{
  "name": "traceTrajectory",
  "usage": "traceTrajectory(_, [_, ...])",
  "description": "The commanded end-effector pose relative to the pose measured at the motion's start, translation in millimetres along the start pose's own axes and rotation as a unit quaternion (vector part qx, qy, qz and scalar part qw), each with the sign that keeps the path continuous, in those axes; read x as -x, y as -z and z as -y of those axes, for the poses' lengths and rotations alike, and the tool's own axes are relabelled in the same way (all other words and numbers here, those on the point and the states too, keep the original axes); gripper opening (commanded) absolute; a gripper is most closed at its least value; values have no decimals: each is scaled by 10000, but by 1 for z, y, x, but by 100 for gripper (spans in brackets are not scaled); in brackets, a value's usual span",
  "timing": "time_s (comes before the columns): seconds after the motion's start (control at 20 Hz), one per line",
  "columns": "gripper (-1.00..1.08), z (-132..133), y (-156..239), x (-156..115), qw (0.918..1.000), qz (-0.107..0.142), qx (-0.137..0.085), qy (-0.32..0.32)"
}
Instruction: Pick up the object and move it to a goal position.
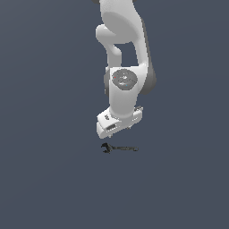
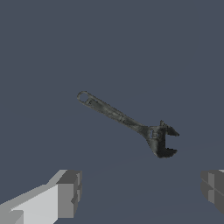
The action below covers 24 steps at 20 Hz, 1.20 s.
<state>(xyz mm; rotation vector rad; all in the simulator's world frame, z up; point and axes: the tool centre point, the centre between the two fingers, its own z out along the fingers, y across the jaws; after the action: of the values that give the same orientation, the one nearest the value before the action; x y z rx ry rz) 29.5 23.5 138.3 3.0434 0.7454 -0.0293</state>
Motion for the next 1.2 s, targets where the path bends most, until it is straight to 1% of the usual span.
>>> traceTrajectory(0.0, [100,-1,-6,-3,9993,2,8,366])
traceTrajectory(0.25, [100,-4,-18,-9,9942,2,19,1077])
traceTrajectory(0.4, [100,-5,-25,-12,9887,0,23,1499])
traceTrajectory(0.55, [100,-6,-32,-16,9814,-4,25,1918])
traceTrajectory(0.7, [100,-7,-39,-19,9724,-11,26,2332])
traceTrajectory(0.85, [100,-9,-47,-22,9617,-20,27,2740])
traceTrajectory(1.15, [100,-11,-61,-28,9357,-46,27,3527])
